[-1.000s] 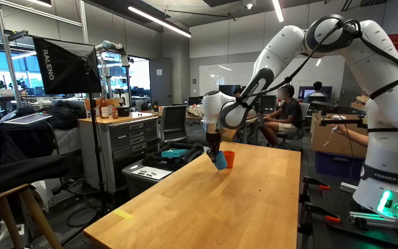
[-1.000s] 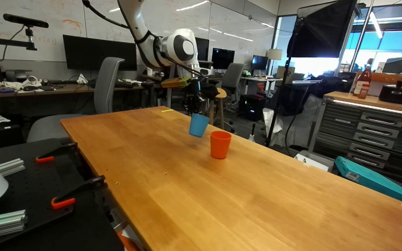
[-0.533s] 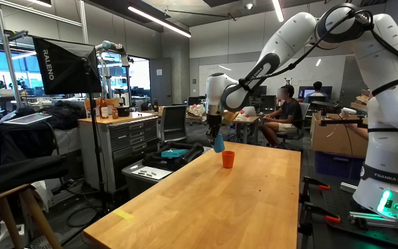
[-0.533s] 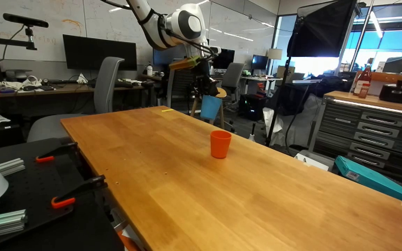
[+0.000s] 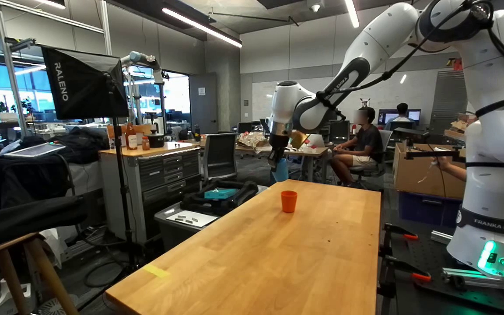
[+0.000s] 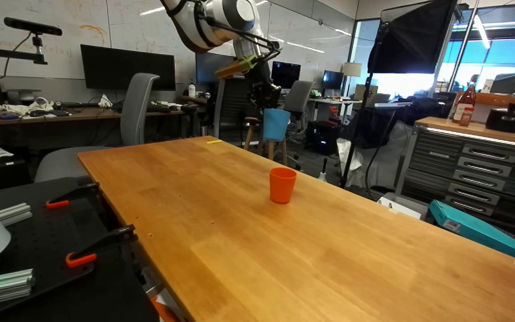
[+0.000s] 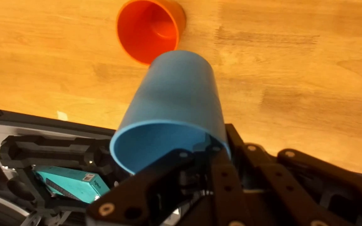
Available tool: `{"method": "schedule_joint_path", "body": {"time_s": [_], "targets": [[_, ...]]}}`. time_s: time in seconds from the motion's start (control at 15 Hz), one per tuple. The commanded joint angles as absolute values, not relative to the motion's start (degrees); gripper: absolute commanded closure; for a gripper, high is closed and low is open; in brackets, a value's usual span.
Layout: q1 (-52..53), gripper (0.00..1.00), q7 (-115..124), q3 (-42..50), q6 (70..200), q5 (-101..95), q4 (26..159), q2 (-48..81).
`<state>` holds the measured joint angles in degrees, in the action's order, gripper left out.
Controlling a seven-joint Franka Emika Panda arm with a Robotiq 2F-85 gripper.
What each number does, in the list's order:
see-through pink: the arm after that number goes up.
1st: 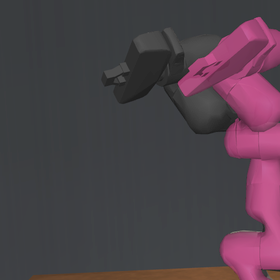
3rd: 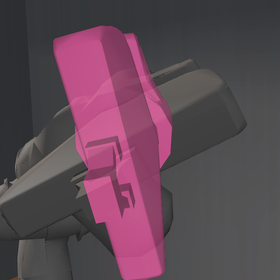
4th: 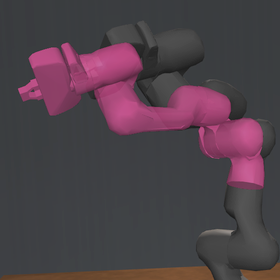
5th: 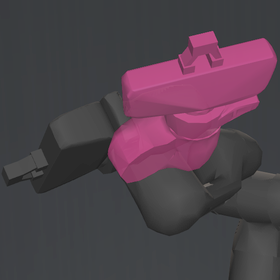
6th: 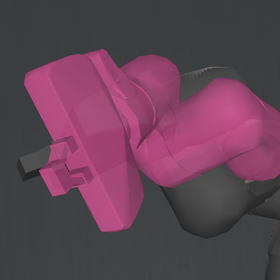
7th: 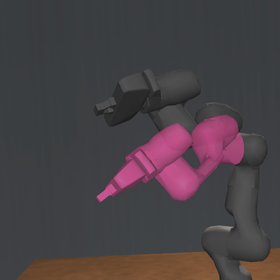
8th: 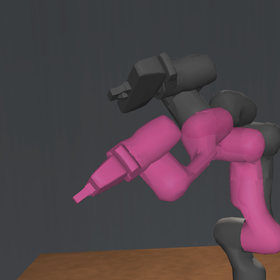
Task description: Get the blue cup and stack it in the orange cup
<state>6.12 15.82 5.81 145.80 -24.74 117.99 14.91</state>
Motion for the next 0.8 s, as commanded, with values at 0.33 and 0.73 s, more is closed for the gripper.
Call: {"method": "schedule_joint_path", "body": {"time_s": [0.33, 0.73], "targets": [[5.8, 0.96, 25.4, 11.9, 155.9, -35.8, 124.6, 13.9], [5.1, 0.96, 26.9, 13.4, 158.2, -36.3, 123.0, 18.1]]}}
